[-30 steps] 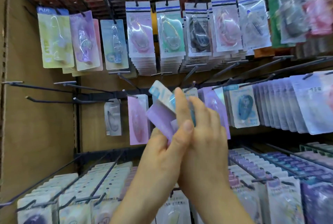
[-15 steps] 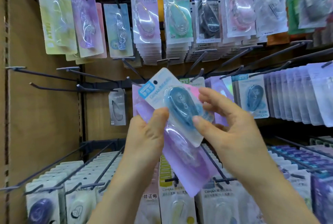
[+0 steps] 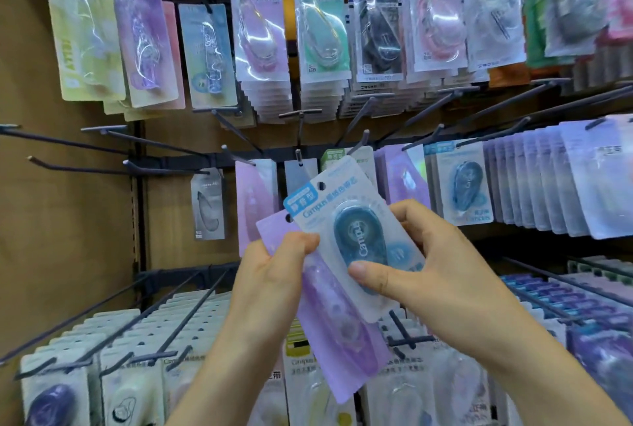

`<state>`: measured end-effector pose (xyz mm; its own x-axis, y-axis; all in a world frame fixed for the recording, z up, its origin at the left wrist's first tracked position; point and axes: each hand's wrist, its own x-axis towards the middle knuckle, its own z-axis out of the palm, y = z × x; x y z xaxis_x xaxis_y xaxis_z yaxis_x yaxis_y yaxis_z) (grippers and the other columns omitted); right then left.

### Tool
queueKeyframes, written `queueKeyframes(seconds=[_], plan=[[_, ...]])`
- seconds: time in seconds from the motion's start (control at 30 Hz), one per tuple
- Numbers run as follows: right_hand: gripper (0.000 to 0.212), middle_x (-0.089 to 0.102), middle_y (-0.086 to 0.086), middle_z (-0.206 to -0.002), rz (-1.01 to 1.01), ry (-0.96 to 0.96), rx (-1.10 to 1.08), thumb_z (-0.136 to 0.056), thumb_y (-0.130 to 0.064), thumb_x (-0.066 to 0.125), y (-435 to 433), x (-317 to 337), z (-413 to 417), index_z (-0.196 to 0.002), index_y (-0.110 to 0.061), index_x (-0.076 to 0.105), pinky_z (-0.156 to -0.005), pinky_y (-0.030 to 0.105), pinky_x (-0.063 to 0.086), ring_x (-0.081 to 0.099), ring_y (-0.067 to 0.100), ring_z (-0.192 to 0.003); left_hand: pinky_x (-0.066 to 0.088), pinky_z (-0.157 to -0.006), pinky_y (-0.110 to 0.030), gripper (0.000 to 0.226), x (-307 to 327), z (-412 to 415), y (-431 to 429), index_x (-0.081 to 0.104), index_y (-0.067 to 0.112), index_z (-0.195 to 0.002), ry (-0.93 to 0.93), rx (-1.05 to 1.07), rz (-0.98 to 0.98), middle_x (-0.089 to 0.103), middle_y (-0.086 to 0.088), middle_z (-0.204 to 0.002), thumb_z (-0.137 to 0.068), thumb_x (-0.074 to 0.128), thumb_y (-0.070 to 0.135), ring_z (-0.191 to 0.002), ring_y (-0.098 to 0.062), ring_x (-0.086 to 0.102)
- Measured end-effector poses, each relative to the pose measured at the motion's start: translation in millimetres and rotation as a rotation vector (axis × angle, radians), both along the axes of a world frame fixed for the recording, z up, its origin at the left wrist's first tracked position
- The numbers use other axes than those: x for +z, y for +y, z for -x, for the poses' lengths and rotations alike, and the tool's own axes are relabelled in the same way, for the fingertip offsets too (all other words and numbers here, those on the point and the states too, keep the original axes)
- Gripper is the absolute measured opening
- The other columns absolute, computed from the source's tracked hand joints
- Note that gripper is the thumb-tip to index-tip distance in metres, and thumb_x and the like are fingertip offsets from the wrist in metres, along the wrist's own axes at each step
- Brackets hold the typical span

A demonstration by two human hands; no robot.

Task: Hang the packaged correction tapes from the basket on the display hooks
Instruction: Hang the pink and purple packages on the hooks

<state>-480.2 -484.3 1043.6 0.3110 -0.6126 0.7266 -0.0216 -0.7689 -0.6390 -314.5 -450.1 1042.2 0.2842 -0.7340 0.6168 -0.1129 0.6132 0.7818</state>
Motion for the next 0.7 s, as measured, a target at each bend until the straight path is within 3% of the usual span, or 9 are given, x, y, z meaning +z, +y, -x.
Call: queueKeyframes(seconds=[0.13, 0.23, 0.33, 0.4, 0.47, 0.57, 0.6, 0.7], plan=[[0.035, 0.077, 0.004, -0.096, -0.126, -0.220, 0.170, -0.067, -0.024, 0.090, -6.3, -21.4, 21.5, -0.096, -0.017, 0.073, -0.073, 0.029, 0.059, 0.073, 0.020, -0.087, 0.052, -0.093, -0.047, 0.021, -11.2, 7.3, 6.4, 0.076, 0.017, -0.098, 0.016, -0.044, -0.073, 0.077, -0.005, -0.099, -0.088, 0.062, 0.029, -0.096, -0.025, 0.072], [0.065, 0.075, 0.012, -0.108, -0.261, -0.381, 0.285, -0.048, -0.048, 0.093, -13.2, -35.0, 39.8, -0.103, -0.020, 0.073, -0.075, 0.043, 0.055, 0.072, 0.031, -0.092, 0.052, -0.070, -0.038, 0.024, -16.3, 11.1, 7.6, 0.074, 0.013, -0.094, 0.083, -0.038, -0.131, 0.077, -0.005, -0.085, -0.094, 0.056, 0.030, -0.079, -0.022, 0.072], [0.081, 0.073, 0.018, -0.110, -0.335, -0.488, 0.350, -0.037, -0.040, 0.099, -10.2, -38.9, 56.1, -0.108, -0.018, 0.069, -0.060, 0.035, 0.058, 0.073, 0.028, -0.084, 0.044, -0.060, -0.032, 0.025, -13.3, 18.4, 10.5, 0.074, 0.015, -0.097, 0.080, -0.052, -0.158, 0.077, -0.004, -0.086, -0.093, 0.056, 0.032, -0.073, -0.017, 0.071], [0.081, 0.074, 0.016, -0.106, -0.317, -0.493, 0.309, -0.045, -0.025, 0.097, -2.2, -37.3, 65.3, -0.117, -0.028, 0.061, -0.056, 0.029, 0.057, 0.074, 0.026, -0.080, 0.043, -0.058, -0.032, 0.029, -10.4, 27.6, 11.0, 0.078, 0.018, -0.080, 0.062, -0.081, -0.137, 0.076, -0.004, -0.080, -0.094, 0.055, 0.029, -0.065, -0.014, 0.070], [0.072, 0.077, 0.009, -0.099, -0.239, -0.466, 0.198, -0.063, -0.019, 0.080, 4.1, -34.1, 75.9, -0.125, -0.042, 0.051, -0.059, 0.027, 0.058, 0.075, 0.023, -0.082, 0.044, -0.057, -0.031, 0.037, -6.6, 39.3, 10.7, 0.079, 0.024, -0.067, 0.028, -0.111, -0.130, 0.075, -0.003, -0.073, -0.095, 0.054, 0.028, -0.059, -0.012, 0.069], [0.068, 0.078, 0.002, -0.094, -0.074, -0.348, 0.037, -0.067, -0.021, 0.072, 10.3, -29.9, 99.6, -0.126, -0.047, 0.049, -0.069, 0.025, 0.060, 0.075, 0.018, -0.085, 0.055, -0.075, -0.039, 0.033, -2.4, 61.0, 5.0, 0.079, 0.021, -0.074, -0.060, -0.152, -0.089, 0.076, -0.009, -0.080, -0.094, 0.054, 0.030, -0.075, -0.024, 0.074], [0.065, 0.078, 0.000, -0.095, -0.037, -0.308, 0.003, -0.066, -0.025, 0.072, 11.7, -29.0, 109.6, -0.124, -0.047, 0.052, -0.073, 0.026, 0.060, 0.075, 0.017, -0.087, 0.053, -0.074, -0.037, 0.033, -0.6, 70.8, 4.0, 0.078, 0.018, -0.075, -0.110, -0.166, -0.072, 0.076, -0.012, -0.080, -0.094, 0.054, 0.030, -0.076, -0.027, 0.073], [0.055, 0.074, -0.017, -0.101, 0.077, -0.153, -0.167, -0.070, -0.040, 0.077, 8.3, -27.2, 140.0, -0.117, -0.059, 0.055, -0.077, 0.018, 0.055, 0.070, 0.002, -0.093, 0.045, -0.047, -0.021, 0.043, 2.7, 99.5, -0.6, 0.075, 0.014, -0.060, -0.217, -0.211, -0.026, 0.069, -0.014, -0.061, -0.095, 0.054, 0.025, -0.049, -0.021, 0.061]])
